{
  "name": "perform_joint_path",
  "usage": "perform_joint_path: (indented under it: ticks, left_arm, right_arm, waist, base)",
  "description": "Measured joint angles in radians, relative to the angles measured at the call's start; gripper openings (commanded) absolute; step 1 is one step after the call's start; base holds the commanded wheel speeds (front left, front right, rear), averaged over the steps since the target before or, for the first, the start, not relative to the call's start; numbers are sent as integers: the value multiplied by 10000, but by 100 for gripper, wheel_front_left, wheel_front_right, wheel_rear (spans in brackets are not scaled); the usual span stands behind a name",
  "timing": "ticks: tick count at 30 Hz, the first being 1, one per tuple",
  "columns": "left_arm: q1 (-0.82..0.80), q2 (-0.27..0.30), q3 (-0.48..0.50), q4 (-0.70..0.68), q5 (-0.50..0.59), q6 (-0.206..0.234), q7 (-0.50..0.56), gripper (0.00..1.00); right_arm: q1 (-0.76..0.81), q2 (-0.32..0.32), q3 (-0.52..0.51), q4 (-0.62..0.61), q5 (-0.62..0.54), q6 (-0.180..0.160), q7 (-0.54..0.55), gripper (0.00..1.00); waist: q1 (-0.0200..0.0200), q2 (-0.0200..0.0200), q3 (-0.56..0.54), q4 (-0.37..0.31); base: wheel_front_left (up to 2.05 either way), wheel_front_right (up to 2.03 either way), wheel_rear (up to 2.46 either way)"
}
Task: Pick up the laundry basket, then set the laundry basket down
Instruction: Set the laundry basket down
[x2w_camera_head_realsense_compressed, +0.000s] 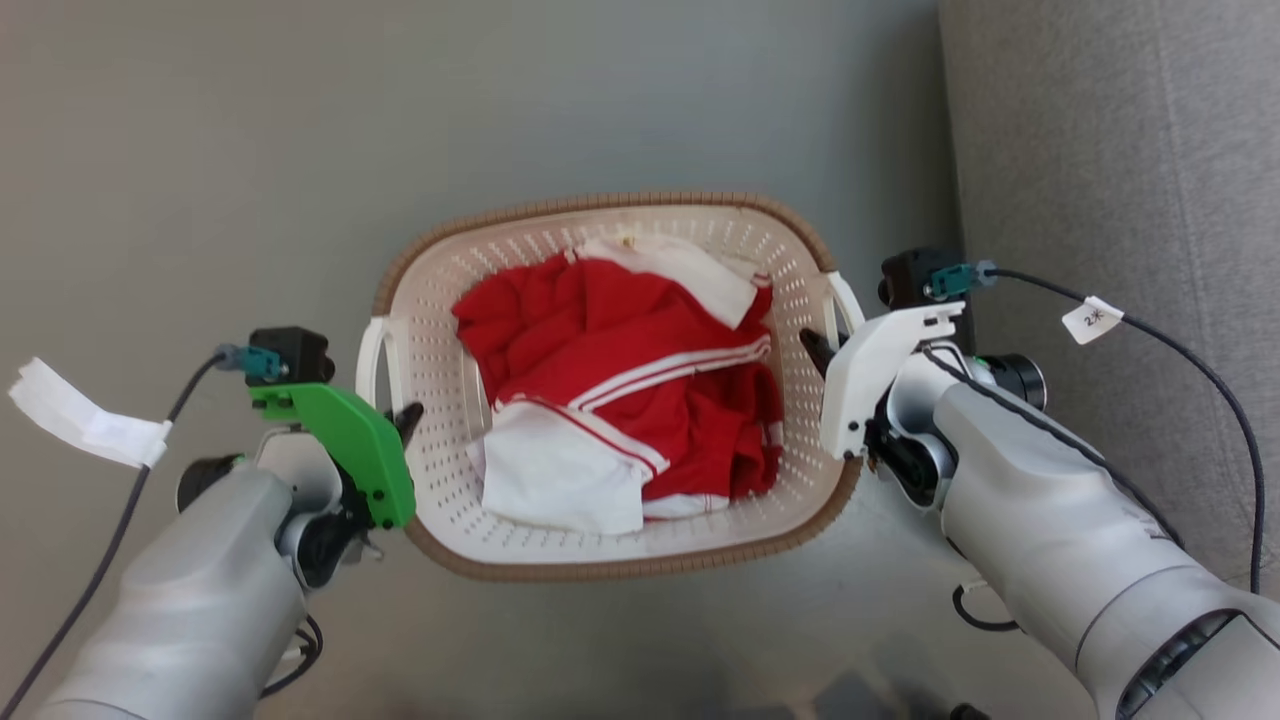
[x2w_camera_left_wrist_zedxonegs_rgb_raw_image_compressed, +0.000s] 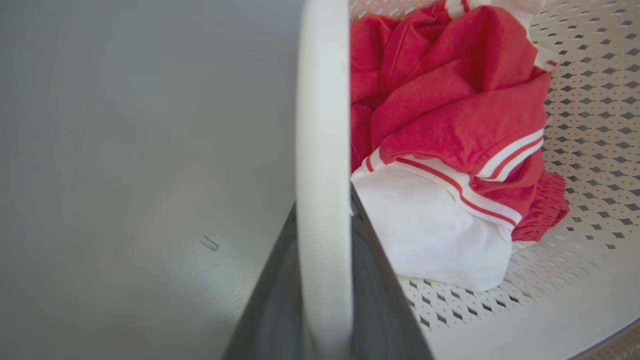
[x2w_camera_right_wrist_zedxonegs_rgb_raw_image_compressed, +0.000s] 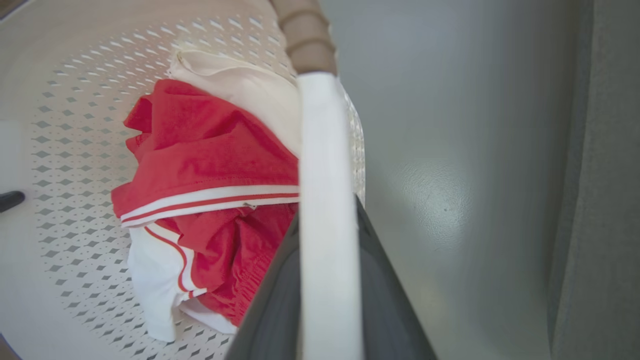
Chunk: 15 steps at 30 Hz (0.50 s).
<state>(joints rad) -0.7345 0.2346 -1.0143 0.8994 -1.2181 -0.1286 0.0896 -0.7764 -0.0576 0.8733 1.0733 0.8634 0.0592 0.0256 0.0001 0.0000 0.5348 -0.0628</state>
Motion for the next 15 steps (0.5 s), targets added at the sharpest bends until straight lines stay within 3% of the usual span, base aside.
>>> perform_joint_path:
  ticks: [15]
  left_arm:
    - [-947, 159, -17, 178, 359, -4, -1012, 0]
  right_arm:
    - [-630, 15, 73, -238, 4, -280, -1231, 0]
  waist:
    - [1, 0, 2069, -11]
  base:
    - [0, 0, 0]
